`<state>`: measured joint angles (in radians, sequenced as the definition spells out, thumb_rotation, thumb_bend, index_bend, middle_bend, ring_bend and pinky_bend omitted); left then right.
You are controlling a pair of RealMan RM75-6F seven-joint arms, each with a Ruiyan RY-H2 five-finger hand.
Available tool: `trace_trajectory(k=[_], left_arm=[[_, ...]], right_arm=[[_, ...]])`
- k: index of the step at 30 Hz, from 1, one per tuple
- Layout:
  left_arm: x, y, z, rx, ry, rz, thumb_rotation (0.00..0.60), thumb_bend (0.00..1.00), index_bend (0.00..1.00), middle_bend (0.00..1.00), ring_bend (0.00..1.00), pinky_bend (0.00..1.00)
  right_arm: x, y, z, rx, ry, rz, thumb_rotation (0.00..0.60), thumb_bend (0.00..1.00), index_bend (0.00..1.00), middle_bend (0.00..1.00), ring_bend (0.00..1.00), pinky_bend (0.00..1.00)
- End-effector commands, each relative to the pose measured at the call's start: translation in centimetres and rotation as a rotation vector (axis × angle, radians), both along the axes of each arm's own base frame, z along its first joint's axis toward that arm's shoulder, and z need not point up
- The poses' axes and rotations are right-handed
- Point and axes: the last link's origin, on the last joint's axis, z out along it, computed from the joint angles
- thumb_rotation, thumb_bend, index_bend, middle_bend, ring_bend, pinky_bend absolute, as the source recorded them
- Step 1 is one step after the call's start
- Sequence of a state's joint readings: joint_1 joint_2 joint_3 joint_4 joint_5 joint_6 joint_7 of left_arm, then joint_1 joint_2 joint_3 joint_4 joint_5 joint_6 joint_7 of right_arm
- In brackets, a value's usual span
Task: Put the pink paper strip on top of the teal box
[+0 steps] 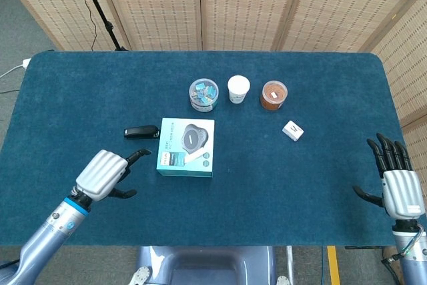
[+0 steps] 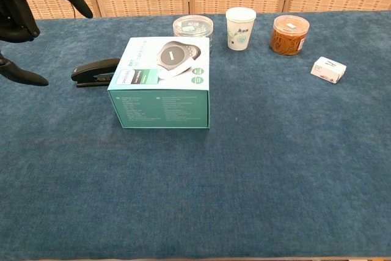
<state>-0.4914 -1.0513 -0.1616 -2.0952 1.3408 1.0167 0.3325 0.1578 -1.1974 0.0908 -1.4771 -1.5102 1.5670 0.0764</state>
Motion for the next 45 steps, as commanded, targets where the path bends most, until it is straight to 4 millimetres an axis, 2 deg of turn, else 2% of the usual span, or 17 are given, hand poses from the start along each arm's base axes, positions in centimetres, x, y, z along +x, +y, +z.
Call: trace_trajectory(k=[1, 3, 4, 6, 8, 9, 11, 13, 14, 15, 31, 37, 45], left_arm=[[1.8, 0.9, -0.9, 0.002, 0.011, -0.03, 0.448, 0.0, 0.29, 1.0, 0.94, 0.92], [2.3, 1.3, -1.3, 0.027, 0.011, -0.053, 0.382, 0.0, 0.33, 0.98, 0.88, 0.9], [2.4, 1.4, -1.5, 0.035, 0.014, -0.06, 0.354, 0.0, 0.35, 0.94, 0.83, 0.86], [2.7, 1.6, -1.9, 0.042, 0.019, -0.063, 0.323, 0.0, 0.38, 0.81, 0.7, 0.7], [2.9, 1.9, -2.2, 0.05, 0.026, -0.063, 0.303, 0.0, 0.41, 0.61, 0.5, 0.47], [2.9, 1.9, -2.3, 0.051, 0.032, -0.061, 0.298, 0.0, 0.42, 0.54, 0.42, 0.4], [3.1, 2.1, -2.8, 0.043, 0.045, -0.045, 0.295, 0.0, 0.43, 0.3, 0.18, 0.18], [3.2, 2.3, -3.1, 0.036, 0.047, -0.033, 0.294, 0.0, 0.43, 0.12, 0.04, 0.05], [3.4, 2.4, -3.3, 0.034, 0.045, -0.027, 0.295, 0.0, 0.43, 0.05, 0.01, 0.01], [3.5, 2.5, -3.4, 0.032, 0.043, -0.023, 0.295, 0.0, 0.44, 0.02, 0.0, 0.0], [4.9, 4.2, -5.9, 0.038, 0.043, -0.012, 0.286, 0.0, 0.46, 0.0, 0.0, 0.0], [5.6, 4.9, -7.9, 0.021, 0.056, 0.0, 0.288, 0.0, 0.46, 0.0, 0.0, 0.0], [6.1, 5.5, -9.4, 0.026, 0.066, 0.008, 0.287, 0.0, 0.46, 0.0, 0.0, 0.0]], right_arm=[[0.0, 0.0, 0.0, 0.0, -0.004, 0.0, 0.6, 0.0, 0.04, 0.0, 0.0, 0.0], [0.0, 0.0, 0.1, -0.003, -0.006, -0.001, 0.6, 0.0, 0.04, 0.0, 0.0, 0.0], [0.0, 0.0, 0.1, -0.004, -0.008, -0.003, 0.6, 0.0, 0.04, 0.0, 0.0, 0.0], [-0.1, 0.0, 0.1, -0.003, -0.012, -0.004, 0.6, 0.0, 0.04, 0.0, 0.0, 0.0], [-0.1, -0.1, 0.2, -0.004, -0.014, -0.004, 0.6, 0.0, 0.04, 0.0, 0.0, 0.0], [-0.1, -0.1, 0.2, -0.004, -0.015, -0.005, 0.6, 0.0, 0.04, 0.0, 0.0, 0.0], [-0.1, -0.1, 0.2, -0.004, -0.019, -0.006, 0.6, 0.0, 0.04, 0.0, 0.0, 0.0], [-0.1, -0.1, 0.2, -0.005, -0.022, -0.006, 0.6, 0.0, 0.04, 0.0, 0.0, 0.0], [-0.1, -0.1, 0.3, -0.007, -0.023, -0.005, 0.6, 0.0, 0.04, 0.0, 0.0, 0.0], [-0.1, -0.1, 0.3, -0.008, -0.024, -0.005, 0.6, 0.0, 0.04, 0.0, 0.0, 0.0], [-0.1, 0.0, 0.5, -0.008, -0.033, -0.007, 0.6, 0.0, 0.04, 0.0, 0.0, 0.0], [-0.1, 0.0, 0.6, -0.007, -0.039, -0.009, 0.6, 0.0, 0.04, 0.0, 0.0, 0.0], [-0.2, 0.0, 0.9, -0.011, -0.049, -0.009, 0.6, 0.0, 0.04, 0.0, 0.0, 0.0]])
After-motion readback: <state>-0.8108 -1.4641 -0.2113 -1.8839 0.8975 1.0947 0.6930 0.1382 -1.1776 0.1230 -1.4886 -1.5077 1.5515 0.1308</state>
